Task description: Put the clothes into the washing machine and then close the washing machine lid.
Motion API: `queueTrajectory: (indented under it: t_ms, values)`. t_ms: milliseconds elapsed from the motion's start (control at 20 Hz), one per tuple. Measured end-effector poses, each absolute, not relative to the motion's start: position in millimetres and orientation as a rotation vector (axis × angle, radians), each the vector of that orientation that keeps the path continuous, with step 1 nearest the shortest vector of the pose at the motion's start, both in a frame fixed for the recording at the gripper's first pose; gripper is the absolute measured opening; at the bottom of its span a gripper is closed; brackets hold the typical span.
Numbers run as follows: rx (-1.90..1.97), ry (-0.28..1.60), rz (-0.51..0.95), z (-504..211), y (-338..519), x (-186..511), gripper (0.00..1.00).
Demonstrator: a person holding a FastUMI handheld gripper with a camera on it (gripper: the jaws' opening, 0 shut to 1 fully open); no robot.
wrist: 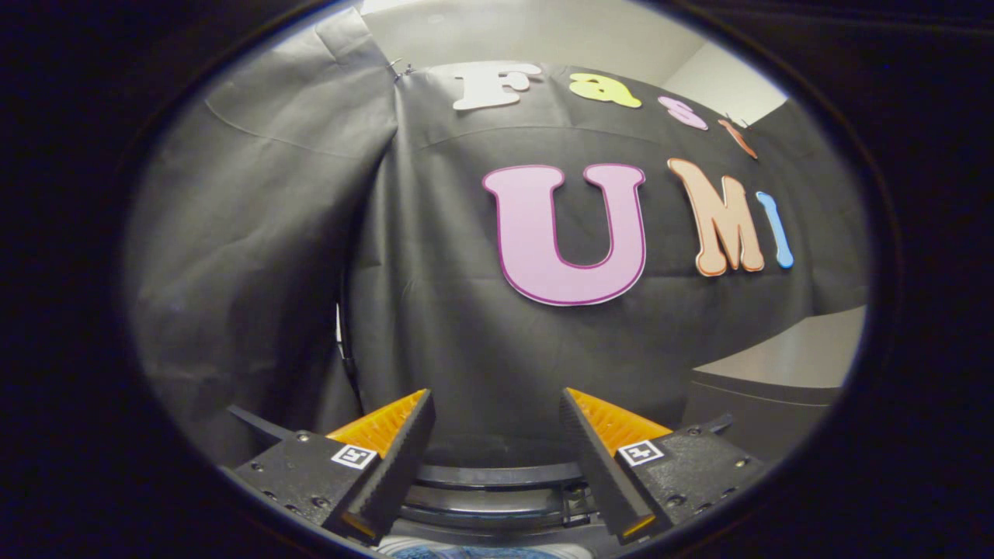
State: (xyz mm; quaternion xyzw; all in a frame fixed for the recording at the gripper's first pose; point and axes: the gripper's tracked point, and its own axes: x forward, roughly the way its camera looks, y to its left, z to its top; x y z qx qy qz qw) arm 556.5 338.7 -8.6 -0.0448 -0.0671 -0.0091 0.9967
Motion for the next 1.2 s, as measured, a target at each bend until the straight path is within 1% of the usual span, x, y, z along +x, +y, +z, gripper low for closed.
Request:
queueTrajectory:
  t_ms: [300, 450, 600, 850, 900, 1000, 1200]
  values:
    - [-0.086, -0.115, -0.016, -10, 339, 553, 0.97]
    - [-0.059, -0.035, 0.036, -17, 345, 555, 0.96]
    - [-0.116, 0.01, 0.023, 4, 336, 551, 0.96]
    - [-0.068, 0.02, 0.009, 47, 323, 526, 0.96]
    - [-0.072, 0.014, 0.008, 46, 326, 521, 0.96]
    - [-0.115, 0.006, -0.009, 49, 327, 498, 0.96]
    - [-0.137, -0.047, 0.019, 73, 334, 454, 0.97]
